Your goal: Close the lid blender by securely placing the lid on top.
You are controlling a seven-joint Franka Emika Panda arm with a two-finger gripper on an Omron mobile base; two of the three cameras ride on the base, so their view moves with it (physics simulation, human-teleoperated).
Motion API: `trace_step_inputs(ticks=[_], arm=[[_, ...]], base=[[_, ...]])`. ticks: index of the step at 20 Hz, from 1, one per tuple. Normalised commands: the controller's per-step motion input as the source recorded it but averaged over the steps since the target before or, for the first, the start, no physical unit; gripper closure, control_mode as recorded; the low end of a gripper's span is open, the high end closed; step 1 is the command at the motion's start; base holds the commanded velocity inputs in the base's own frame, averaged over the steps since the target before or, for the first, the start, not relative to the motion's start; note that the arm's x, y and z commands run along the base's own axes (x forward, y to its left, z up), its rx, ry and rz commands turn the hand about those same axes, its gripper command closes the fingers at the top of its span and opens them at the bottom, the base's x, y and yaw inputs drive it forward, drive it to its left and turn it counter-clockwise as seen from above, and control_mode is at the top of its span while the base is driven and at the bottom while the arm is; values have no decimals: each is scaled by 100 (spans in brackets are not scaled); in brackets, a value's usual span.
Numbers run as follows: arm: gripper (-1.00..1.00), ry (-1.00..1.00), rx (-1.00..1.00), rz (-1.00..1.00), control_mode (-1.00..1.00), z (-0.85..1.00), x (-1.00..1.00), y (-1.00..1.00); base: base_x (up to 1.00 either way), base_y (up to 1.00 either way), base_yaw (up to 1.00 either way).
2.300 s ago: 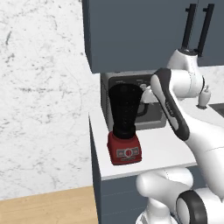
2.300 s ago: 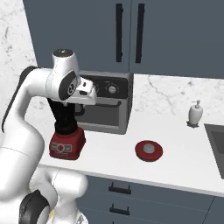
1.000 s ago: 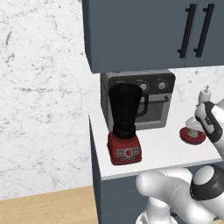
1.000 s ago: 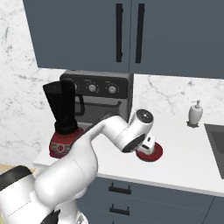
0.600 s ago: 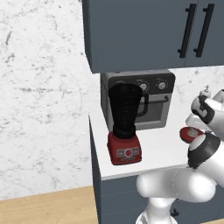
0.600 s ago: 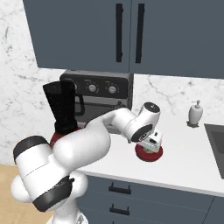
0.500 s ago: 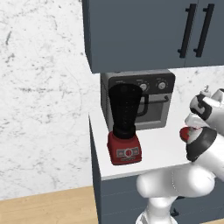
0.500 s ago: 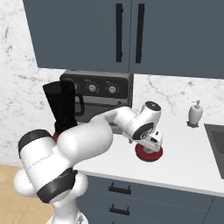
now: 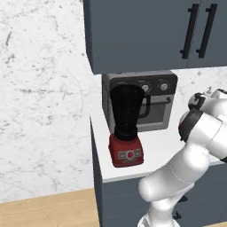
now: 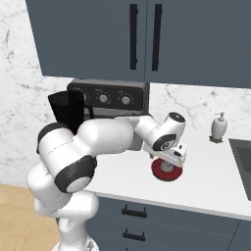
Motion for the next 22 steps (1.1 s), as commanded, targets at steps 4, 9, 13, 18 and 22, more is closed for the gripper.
trace_step_inputs(ticks=[4,9,13,18,22], arm=[[-100,1,0,0,-100,-39,27,-15],[-100,2,-3,0,-100,-32,23,0],[-100,1,-2,0,-100,-25,24,0],[-100,0,-2,0,-100,-35,9,0],[-100,0,0,0,-100,-21,1,-12]], base=[[0,0,0],[0,0,0],[0,0,0],[0,0,0],[0,0,0]])
